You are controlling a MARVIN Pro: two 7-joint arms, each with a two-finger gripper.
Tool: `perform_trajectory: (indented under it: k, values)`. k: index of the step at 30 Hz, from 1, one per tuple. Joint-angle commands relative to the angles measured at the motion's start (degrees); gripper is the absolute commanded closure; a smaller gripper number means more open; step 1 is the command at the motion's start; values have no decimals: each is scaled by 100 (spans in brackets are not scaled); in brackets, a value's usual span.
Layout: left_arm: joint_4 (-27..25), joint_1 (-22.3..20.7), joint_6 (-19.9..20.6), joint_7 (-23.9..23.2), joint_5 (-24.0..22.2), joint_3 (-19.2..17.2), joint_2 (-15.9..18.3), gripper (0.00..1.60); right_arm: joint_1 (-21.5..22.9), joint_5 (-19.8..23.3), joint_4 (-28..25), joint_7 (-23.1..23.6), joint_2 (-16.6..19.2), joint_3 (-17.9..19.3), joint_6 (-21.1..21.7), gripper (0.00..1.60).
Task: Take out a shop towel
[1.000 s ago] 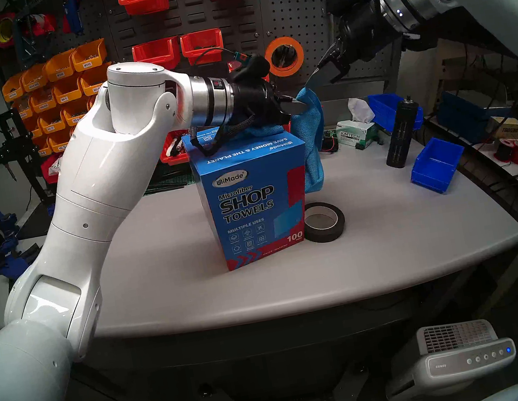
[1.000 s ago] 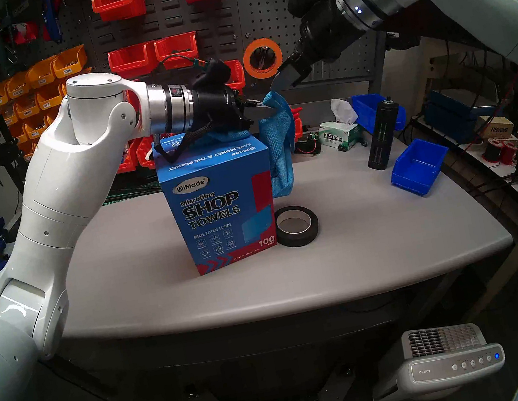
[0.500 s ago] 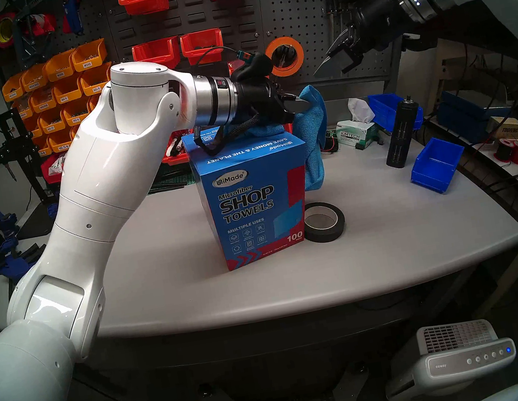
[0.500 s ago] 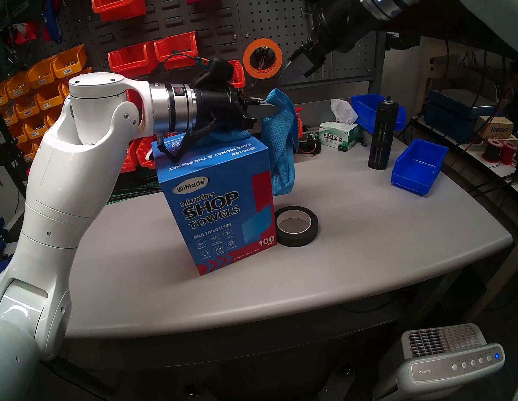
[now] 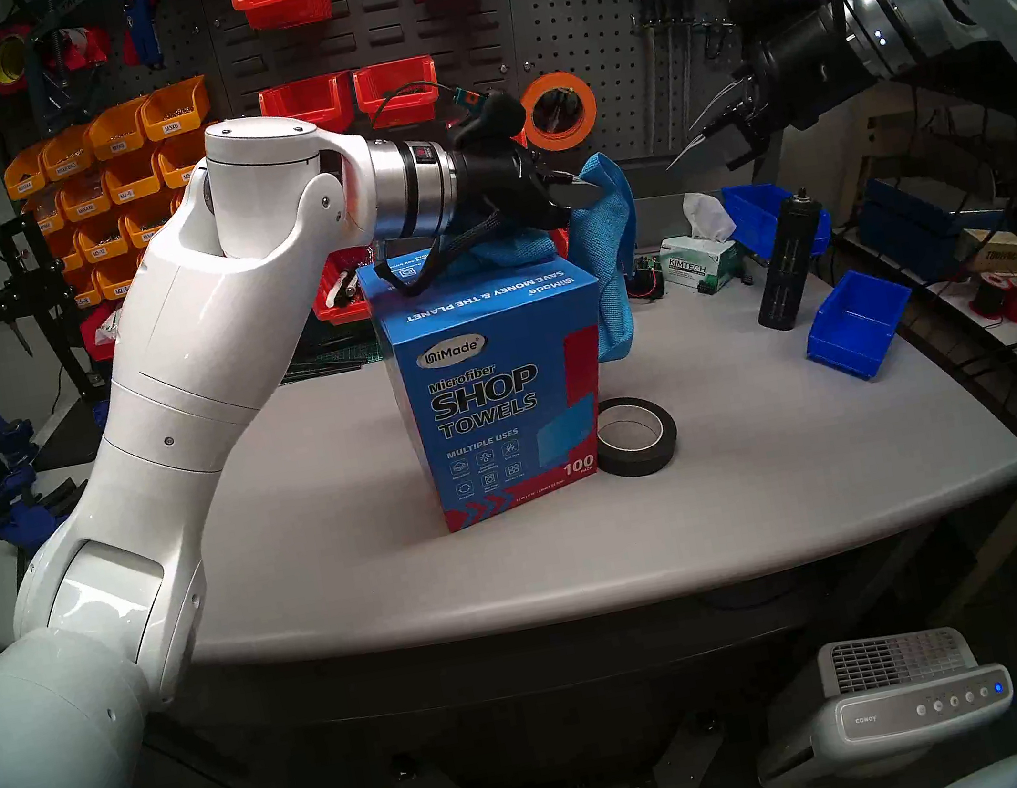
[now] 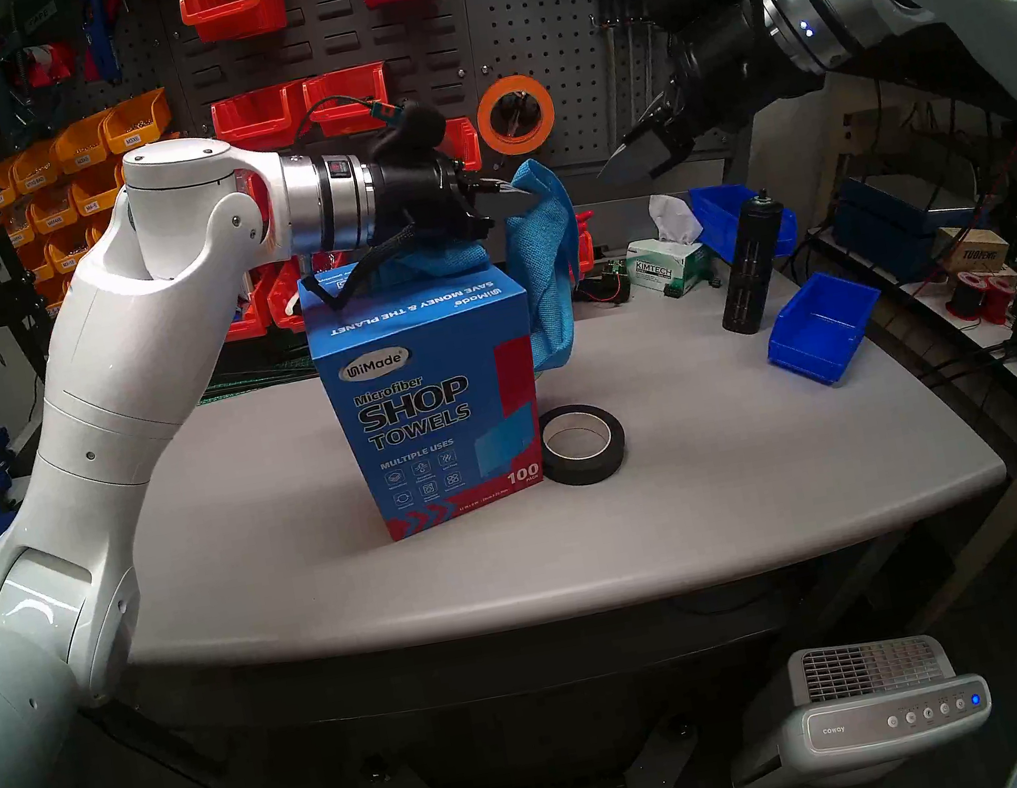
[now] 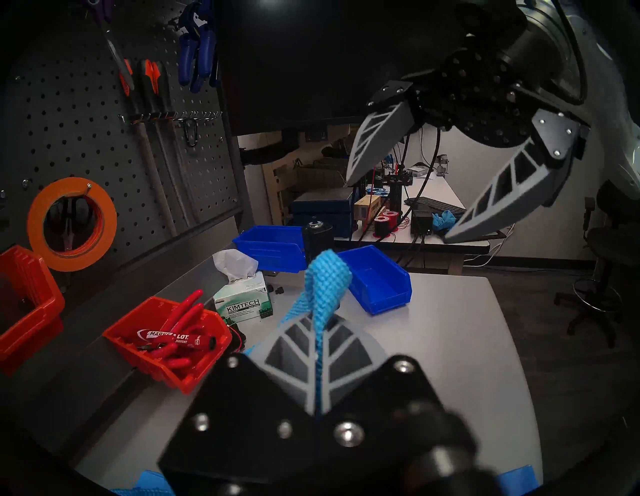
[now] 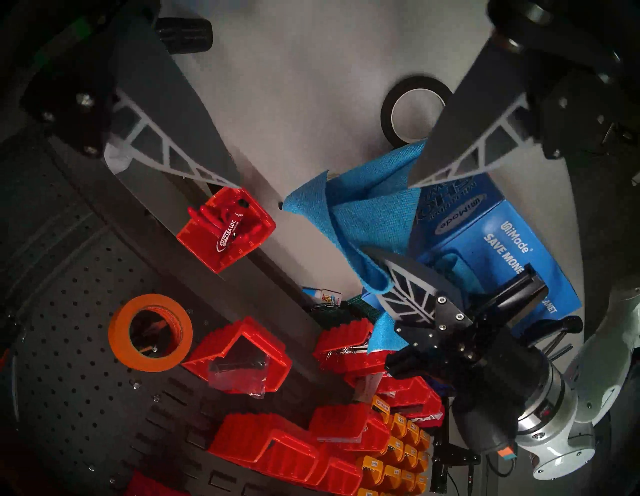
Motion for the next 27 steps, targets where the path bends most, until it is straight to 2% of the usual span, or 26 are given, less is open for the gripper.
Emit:
perform_trajectory:
  k: [1,7,13,27]
  values:
    - [119,-122,-272,103,74,-129,-40,160,-1,361,-49,-481,57,70,-10,0]
    - [448,-10,-668,352,199,-43,-270,160,-74,665,-132,-800,73,71,-10,0]
    - [717,-75,-909,372,264,18,-433,160,-78,814,-200,-978,177,25,-10,0]
    - [506,-162,-872,115,333,56,-347,160,-32,963,-197,-1202,141,-23,-10,0]
